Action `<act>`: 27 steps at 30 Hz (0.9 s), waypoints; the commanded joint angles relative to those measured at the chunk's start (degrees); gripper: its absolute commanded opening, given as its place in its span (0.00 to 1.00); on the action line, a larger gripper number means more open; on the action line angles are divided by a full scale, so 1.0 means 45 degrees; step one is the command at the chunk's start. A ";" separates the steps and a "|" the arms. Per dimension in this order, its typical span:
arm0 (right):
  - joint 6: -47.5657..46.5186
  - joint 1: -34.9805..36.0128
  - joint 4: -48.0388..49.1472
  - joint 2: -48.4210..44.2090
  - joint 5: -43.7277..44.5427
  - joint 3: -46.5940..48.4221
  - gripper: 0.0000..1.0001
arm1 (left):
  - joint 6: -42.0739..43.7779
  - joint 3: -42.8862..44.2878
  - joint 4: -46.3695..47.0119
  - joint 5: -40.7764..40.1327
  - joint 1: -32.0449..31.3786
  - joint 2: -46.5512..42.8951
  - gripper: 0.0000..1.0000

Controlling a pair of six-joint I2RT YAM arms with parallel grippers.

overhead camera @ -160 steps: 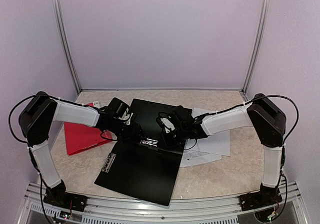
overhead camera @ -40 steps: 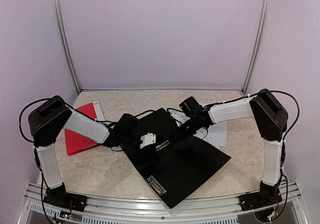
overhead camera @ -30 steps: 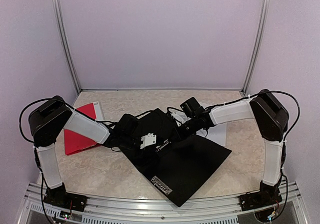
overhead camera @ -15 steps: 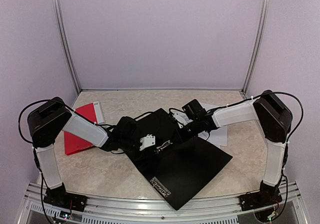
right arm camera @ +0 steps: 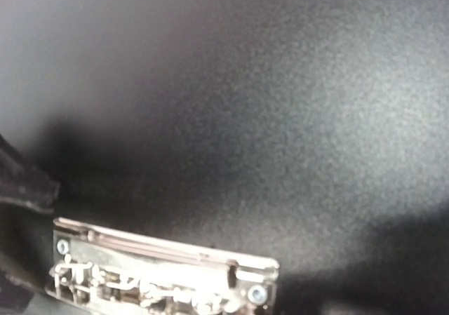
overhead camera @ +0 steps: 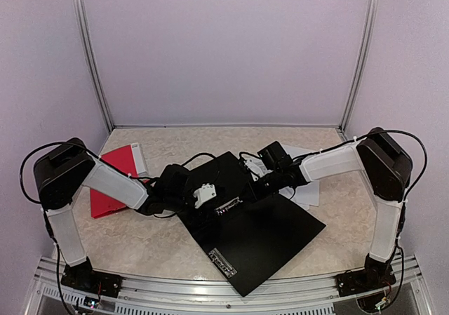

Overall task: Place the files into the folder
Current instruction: Open the spring clip on the folder.

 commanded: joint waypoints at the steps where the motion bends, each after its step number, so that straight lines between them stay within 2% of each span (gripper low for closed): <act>1: 0.0207 0.0007 -0.0329 -0.0041 0.0482 -0.0400 0.00 | -0.1742 0.1205 -0.0881 -0.0654 -0.0173 0.0344 0.58; 6: 0.0176 0.0017 -0.0329 -0.0035 0.0505 -0.0438 0.00 | -0.2288 0.1877 -0.1450 -0.0386 -0.0340 0.0881 0.59; 15: 0.0127 0.0016 -0.0406 -0.0056 0.0555 -0.0438 0.00 | -0.2146 0.2071 -0.2001 -0.0451 -0.0488 0.1467 0.53; 17: 0.0135 0.0026 -0.0384 -0.0073 0.0549 -0.0438 0.00 | -0.2096 0.2010 -0.1958 -0.0542 -0.0481 0.1599 0.48; 22: 0.0125 0.0041 -0.0461 -0.0006 0.0535 -0.0416 0.00 | -0.2023 0.1955 -0.1924 -0.0641 -0.0525 0.1743 0.30; 27: 0.0029 0.0046 -0.0432 0.0105 0.0535 -0.0311 0.00 | -0.1731 0.1799 -0.1857 -0.0602 -0.0550 0.1782 0.19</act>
